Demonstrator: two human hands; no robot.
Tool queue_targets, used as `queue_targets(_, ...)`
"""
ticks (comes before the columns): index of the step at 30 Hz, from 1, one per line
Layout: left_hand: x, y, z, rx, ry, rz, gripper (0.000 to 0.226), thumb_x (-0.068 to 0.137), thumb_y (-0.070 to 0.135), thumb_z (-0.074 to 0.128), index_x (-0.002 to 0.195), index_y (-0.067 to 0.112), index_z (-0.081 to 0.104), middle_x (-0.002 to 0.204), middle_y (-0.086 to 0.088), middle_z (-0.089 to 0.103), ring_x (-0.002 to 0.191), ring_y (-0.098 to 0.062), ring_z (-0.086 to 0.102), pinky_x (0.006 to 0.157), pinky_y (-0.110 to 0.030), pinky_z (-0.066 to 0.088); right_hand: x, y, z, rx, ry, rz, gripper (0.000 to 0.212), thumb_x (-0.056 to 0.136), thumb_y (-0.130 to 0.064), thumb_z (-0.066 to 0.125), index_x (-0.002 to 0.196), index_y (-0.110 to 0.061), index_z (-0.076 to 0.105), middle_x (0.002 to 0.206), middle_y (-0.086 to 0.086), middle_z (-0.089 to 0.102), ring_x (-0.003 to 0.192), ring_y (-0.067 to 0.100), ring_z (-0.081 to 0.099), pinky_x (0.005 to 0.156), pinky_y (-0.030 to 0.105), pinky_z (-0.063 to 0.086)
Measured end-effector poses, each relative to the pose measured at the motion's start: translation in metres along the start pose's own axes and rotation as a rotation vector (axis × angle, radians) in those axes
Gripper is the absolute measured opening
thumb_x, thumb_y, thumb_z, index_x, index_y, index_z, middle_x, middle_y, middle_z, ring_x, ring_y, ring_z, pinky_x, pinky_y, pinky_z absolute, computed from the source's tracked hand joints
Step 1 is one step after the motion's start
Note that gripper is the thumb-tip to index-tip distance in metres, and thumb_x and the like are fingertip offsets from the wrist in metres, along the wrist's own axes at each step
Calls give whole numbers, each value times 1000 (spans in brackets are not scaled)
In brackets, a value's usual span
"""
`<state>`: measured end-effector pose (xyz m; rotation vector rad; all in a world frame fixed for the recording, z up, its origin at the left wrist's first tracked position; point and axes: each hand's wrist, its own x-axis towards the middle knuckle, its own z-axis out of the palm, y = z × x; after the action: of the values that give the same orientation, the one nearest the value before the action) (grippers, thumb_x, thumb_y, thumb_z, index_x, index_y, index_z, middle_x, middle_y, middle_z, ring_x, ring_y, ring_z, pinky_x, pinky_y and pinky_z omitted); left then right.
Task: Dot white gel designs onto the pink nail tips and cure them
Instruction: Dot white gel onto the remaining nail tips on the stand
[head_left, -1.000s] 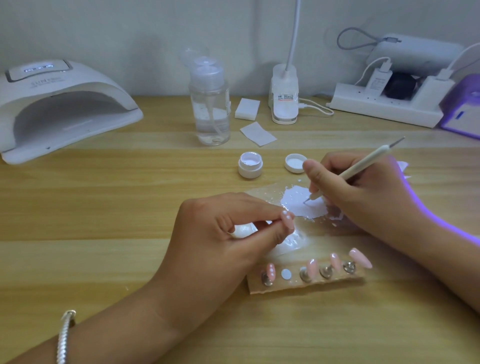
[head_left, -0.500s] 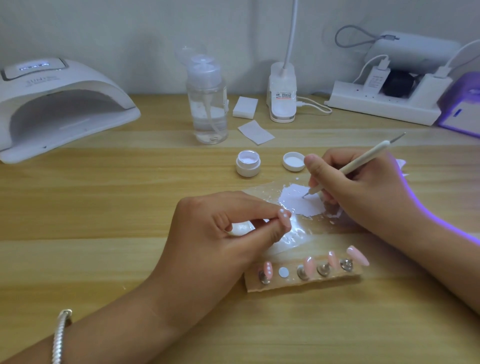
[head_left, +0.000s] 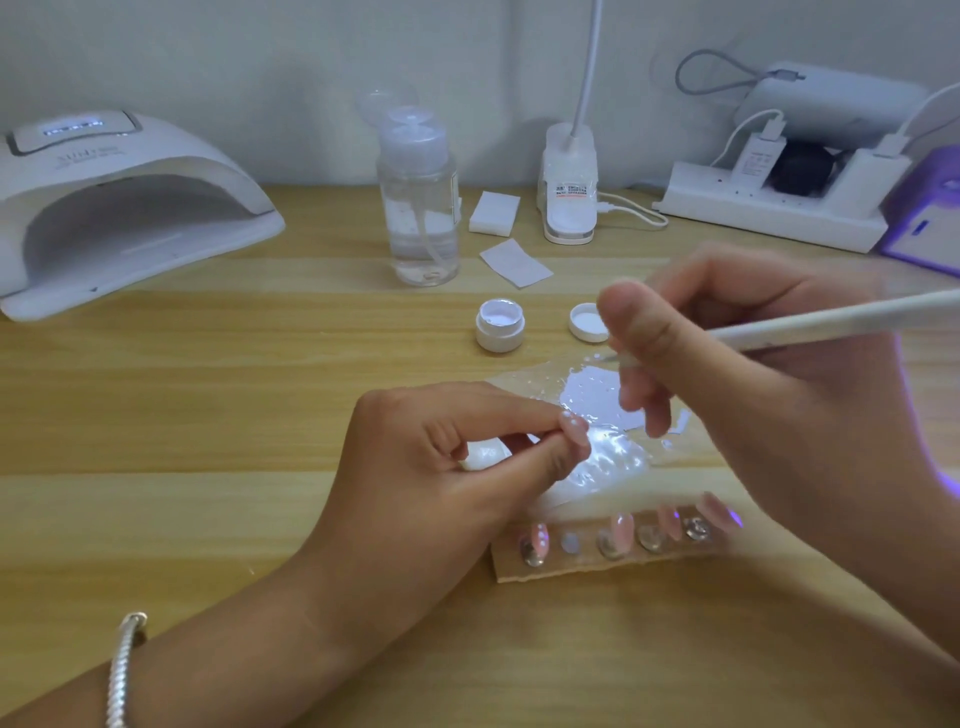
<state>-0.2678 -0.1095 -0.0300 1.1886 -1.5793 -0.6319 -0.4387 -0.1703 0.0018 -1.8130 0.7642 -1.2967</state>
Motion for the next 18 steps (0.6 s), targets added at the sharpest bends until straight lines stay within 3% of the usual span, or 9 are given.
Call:
queue_targets(4, 0, 0, 0, 2, 3, 11, 4, 83, 22, 79, 79, 22, 81, 73, 6, 75, 59, 3, 58, 57, -6, 36, -10, -2, 7, 78, 1, 17, 35, 94, -29, 66, 62, -16, 58, 49, -4, 57, 42, 19, 56, 45, 20, 44)
queue_targets(8, 1, 1, -1, -30, -24, -3, 4, 84, 18, 79, 84, 19, 82, 78, 3, 76, 60, -11, 67, 56, -5, 37, -13, -4, 10, 70, -16, 19, 38, 93, -27, 64, 62, -7, 57, 49, -3, 60, 42, 12, 57, 46, 15, 44)
queue_targets(15, 2, 0, 0, 30, -36, 41, 5, 84, 18, 78, 86, 20, 82, 77, 10, 76, 68, -2, 65, 63, -6, 36, -12, -9, 11, -21, -31, 64, 34, 90, -32, 65, 62, -13, 61, 52, -3, 62, 42, 27, 59, 32, 32, 44)
queue_targets(18, 2, 0, 0, 36, -20, 35, 5, 83, 16, 78, 84, 19, 81, 78, 12, 76, 68, -2, 65, 64, -6, 36, -12, -9, 11, -27, -36, 64, 33, 90, -32, 65, 62, -15, 62, 51, -4, 61, 43, 27, 60, 34, 30, 46)
